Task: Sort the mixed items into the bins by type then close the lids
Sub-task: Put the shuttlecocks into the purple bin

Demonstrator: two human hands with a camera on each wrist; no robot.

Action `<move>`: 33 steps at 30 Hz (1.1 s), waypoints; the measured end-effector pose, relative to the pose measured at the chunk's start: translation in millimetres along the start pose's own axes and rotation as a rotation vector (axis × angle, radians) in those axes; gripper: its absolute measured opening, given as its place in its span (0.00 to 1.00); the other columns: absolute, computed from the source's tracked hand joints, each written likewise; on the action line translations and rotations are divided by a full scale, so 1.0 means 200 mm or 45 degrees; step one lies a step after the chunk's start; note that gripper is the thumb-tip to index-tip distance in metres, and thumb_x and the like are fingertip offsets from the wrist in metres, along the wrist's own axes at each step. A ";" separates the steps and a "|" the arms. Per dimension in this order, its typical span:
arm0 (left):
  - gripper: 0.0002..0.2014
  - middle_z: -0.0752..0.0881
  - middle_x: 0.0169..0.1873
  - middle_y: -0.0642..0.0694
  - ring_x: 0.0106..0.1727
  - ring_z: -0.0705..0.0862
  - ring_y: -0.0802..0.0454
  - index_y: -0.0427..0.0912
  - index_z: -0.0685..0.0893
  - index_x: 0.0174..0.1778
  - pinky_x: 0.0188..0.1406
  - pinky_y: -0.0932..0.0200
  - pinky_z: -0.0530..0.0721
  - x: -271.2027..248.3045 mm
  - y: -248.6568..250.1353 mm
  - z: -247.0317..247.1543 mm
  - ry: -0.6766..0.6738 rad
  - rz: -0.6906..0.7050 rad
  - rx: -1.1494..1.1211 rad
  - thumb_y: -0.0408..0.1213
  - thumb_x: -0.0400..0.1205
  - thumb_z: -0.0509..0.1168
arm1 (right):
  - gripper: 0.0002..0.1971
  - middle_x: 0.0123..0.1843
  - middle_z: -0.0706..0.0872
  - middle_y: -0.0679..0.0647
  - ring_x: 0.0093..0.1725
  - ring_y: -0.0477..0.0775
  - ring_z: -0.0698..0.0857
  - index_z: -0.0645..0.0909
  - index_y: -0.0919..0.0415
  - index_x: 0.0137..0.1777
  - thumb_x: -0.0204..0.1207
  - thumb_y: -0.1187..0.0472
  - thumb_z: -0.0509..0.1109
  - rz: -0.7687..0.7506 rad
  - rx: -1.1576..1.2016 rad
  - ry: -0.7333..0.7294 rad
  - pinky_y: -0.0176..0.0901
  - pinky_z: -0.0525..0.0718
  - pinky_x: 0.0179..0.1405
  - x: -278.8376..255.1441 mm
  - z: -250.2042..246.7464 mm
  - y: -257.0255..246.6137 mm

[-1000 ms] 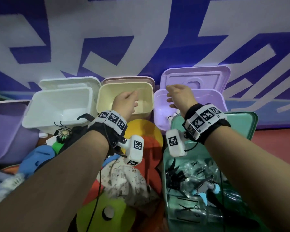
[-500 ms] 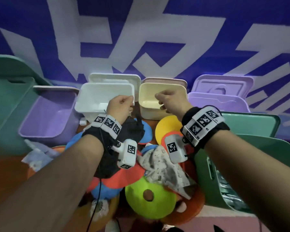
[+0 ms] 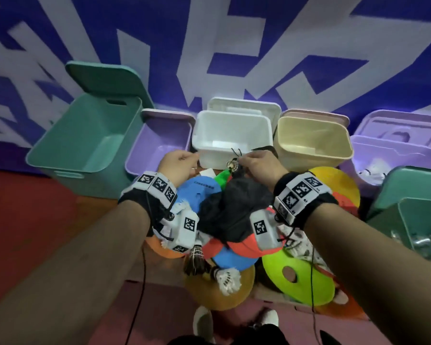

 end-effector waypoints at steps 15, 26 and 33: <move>0.08 0.83 0.30 0.45 0.35 0.81 0.55 0.43 0.82 0.37 0.36 0.64 0.75 -0.12 -0.57 -0.27 -0.061 -0.281 0.358 0.38 0.83 0.66 | 0.25 0.42 0.81 0.54 0.34 0.47 0.78 0.71 0.64 0.74 0.78 0.59 0.71 0.140 -0.228 -0.466 0.33 0.74 0.33 0.03 0.65 0.28; 0.19 0.79 0.29 0.41 0.35 0.79 0.49 0.36 0.83 0.31 0.37 0.54 0.75 -0.22 -0.80 -0.19 -0.327 -0.380 0.644 0.51 0.75 0.73 | 0.43 0.75 0.75 0.63 0.73 0.64 0.75 0.50 0.56 0.84 0.76 0.57 0.72 -0.056 -0.950 -0.616 0.48 0.75 0.70 0.05 1.00 0.39; 0.13 0.83 0.39 0.32 0.48 0.82 0.38 0.33 0.82 0.36 0.43 0.51 0.75 -0.23 -0.76 -0.07 -0.447 -0.328 0.994 0.38 0.81 0.66 | 0.43 0.70 0.77 0.61 0.66 0.61 0.79 0.49 0.54 0.84 0.73 0.69 0.68 0.014 -0.650 -0.453 0.42 0.75 0.62 0.08 0.86 0.39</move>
Point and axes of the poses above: each hand's wrist, its own x-axis towards the middle knuckle, its own z-axis out of the palm, y = z × x, the point moved 6 cm from there along x, towards the middle knuckle
